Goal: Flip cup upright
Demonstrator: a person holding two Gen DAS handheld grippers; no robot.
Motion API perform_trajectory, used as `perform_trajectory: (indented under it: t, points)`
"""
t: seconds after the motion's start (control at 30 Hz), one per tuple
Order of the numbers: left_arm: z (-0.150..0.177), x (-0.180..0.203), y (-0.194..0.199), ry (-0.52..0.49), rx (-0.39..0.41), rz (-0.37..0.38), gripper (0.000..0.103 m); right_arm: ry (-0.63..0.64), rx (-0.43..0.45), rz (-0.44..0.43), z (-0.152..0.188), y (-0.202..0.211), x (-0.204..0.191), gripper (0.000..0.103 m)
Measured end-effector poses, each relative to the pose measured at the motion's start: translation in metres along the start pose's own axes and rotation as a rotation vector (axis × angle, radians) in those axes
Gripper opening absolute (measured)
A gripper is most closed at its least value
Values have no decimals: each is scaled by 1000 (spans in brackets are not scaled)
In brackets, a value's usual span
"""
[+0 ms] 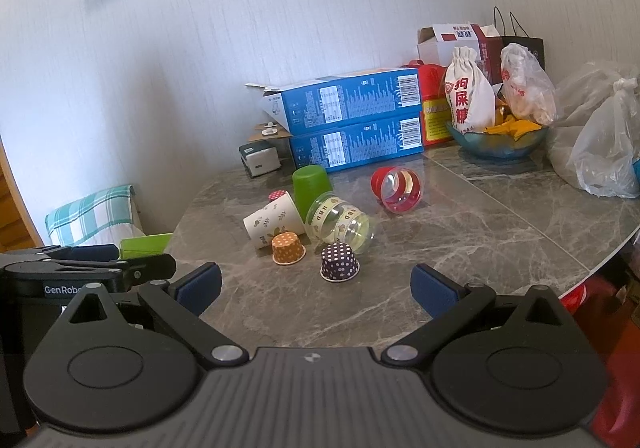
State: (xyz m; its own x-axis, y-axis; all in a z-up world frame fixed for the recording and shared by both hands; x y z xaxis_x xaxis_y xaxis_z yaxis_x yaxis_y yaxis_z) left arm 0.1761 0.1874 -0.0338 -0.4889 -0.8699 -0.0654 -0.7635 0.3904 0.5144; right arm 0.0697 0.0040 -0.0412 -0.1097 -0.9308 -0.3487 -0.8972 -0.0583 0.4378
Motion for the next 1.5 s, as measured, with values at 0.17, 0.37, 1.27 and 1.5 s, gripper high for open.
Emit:
perform_trajectory:
  t: [0.17, 0.37, 1.27, 1.5]
  points:
    - [1, 1, 0, 1, 0, 1, 103, 5, -6, -1, 2, -2, 0, 102]
    - [4, 1, -1, 9, -3, 5, 103, -1, -15, -3, 5, -3, 1, 102]
    - [8, 2, -6, 11, -20, 7, 103, -11, -38, 4, 9, -5, 4, 102]
    - [8, 1, -7, 14, -20, 7, 103, -6, -47, 6, 8, -8, 5, 102]
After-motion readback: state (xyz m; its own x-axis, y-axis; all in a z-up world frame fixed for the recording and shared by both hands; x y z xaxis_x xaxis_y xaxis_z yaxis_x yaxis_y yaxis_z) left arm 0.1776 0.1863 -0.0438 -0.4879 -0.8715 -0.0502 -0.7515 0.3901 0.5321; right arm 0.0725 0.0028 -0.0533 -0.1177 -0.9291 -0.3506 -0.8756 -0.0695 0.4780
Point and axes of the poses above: each gripper's, at about its wrist camera, not at the fingertips, and y roughly against the way its jaws point, x to its right, z to its underside, the point moved 8 cm from there along -y, roughly the way its jaws point, and after that the axes turned 9 degrees about -y, right-handed, at the moved point
